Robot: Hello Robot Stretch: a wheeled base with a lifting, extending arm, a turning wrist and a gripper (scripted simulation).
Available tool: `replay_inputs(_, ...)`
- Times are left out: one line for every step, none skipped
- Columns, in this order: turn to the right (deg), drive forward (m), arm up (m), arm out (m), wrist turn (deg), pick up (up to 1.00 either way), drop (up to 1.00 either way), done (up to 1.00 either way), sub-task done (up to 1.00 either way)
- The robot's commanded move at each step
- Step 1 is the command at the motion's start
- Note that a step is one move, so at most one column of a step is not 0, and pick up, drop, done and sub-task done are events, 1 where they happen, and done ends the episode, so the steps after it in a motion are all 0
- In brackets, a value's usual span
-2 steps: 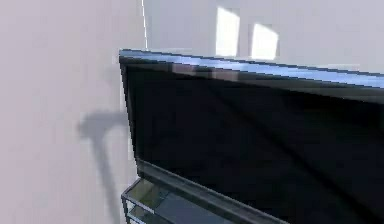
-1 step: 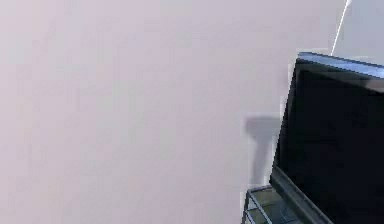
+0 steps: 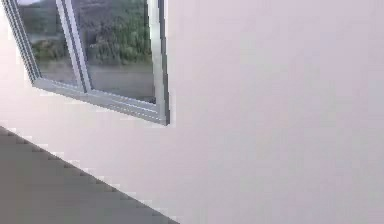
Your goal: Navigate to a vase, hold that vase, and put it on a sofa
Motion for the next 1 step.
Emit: replay_inputs(-45.0, 0.0, 0.0, 0.0, 0.0, 0.0, 0.0, 0.0, 0.0)
